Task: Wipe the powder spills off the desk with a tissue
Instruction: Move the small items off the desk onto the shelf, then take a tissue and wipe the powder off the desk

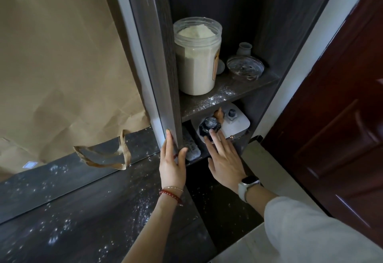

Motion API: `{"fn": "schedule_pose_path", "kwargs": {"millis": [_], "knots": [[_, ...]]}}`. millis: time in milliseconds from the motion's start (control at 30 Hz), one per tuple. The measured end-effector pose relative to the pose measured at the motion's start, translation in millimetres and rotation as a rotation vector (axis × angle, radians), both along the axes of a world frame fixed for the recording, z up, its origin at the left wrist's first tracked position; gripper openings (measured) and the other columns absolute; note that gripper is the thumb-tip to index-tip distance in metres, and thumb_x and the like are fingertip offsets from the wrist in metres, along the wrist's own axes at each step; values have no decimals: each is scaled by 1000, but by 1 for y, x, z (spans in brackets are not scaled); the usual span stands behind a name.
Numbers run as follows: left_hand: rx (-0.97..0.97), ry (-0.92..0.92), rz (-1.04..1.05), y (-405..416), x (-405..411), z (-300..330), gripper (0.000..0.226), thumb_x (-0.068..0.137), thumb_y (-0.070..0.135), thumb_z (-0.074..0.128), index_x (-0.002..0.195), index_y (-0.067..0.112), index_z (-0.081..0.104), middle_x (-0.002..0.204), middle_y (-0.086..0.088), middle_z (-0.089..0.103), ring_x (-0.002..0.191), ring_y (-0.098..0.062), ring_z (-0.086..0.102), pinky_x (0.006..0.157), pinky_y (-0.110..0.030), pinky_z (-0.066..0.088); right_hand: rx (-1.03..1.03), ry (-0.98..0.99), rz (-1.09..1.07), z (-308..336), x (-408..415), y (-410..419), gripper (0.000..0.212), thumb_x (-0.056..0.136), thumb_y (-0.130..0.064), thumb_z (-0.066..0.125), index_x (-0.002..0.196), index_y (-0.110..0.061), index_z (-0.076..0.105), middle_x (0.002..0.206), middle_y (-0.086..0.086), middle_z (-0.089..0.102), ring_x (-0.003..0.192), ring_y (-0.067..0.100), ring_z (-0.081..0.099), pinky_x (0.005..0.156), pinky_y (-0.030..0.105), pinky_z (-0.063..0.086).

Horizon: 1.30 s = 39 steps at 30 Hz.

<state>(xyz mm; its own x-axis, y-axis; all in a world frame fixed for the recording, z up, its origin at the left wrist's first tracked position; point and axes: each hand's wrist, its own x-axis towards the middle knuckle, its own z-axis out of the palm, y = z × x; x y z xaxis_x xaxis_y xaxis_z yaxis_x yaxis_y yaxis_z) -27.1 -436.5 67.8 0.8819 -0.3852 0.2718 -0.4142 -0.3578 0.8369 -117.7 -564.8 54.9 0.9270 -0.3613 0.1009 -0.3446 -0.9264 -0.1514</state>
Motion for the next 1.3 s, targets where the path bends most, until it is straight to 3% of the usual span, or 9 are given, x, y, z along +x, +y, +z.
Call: {"fn": "schedule_pose_path", "kwargs": {"millis": [167, 300, 400, 533, 700, 933, 1067, 1300], "knots": [[1, 28, 37, -2, -9, 1, 65, 89, 17, 55, 143, 20, 19, 143, -17, 33, 130, -28, 37, 96, -34, 41, 95, -19, 51, 8, -2, -1, 59, 92, -23, 41, 145, -19, 15, 157, 5, -4, 144, 24, -6, 117, 44, 9], [11, 95, 63, 6, -42, -8, 67, 86, 12, 59, 141, 5, 22, 143, -23, 27, 134, -34, 28, 108, -45, 31, 206, -124, -28, 6, -39, 8, 56, 93, -23, 43, 145, -18, 22, 156, 5, 11, 144, 21, 3, 117, 43, 11], [195, 188, 20, 13, -82, -27, 67, 84, 16, 61, 140, 6, 26, 144, -20, 28, 134, -35, 27, 109, -47, 28, 337, -144, -225, -11, -95, 19, 52, 93, -24, 45, 141, -19, 29, 152, 4, 26, 143, 19, 14, 117, 44, 17], [552, 218, -263, 3, -132, -50, 62, 89, 34, 51, 142, 19, 22, 150, -7, 20, 138, -26, 17, 110, -45, 23, 457, -102, -546, -36, -192, 31, 47, 94, -24, 45, 139, -18, 33, 148, 4, 34, 140, 19, 21, 116, 41, 16], [881, 25, -716, -51, -214, -56, 53, 91, 40, 42, 139, 20, 30, 149, -6, 24, 136, -25, 23, 111, -43, 21, 464, -185, -960, -43, -328, 45, 38, 91, -15, 51, 128, -9, 49, 136, 11, 50, 135, 26, 33, 112, 46, 25], [840, -314, -1279, -100, -438, -53, 45, 93, 34, 38, 134, 17, 37, 142, -3, 38, 129, -21, 36, 108, -35, 27, 437, -352, -1456, -42, -539, 94, 26, 86, -9, 57, 111, -7, 62, 114, 13, 64, 113, 31, 54, 94, 40, 42], [821, -463, -1532, -98, -595, -57, 43, 92, 34, 39, 132, 17, 41, 138, -3, 43, 123, -22, 42, 101, -34, 32, 434, -420, -1671, -43, -673, 142, 27, 87, -8, 55, 114, -5, 60, 115, 14, 62, 111, 33, 54, 95, 39, 41], [692, -561, -1830, -81, -811, -45, 41, 91, 31, 43, 130, 18, 44, 133, -5, 48, 121, -24, 44, 97, -35, 35, 347, -542, -2005, -36, -850, 210, 29, 88, -6, 54, 116, 0, 58, 117, 19, 61, 112, 34, 55, 100, 42, 39]]}}
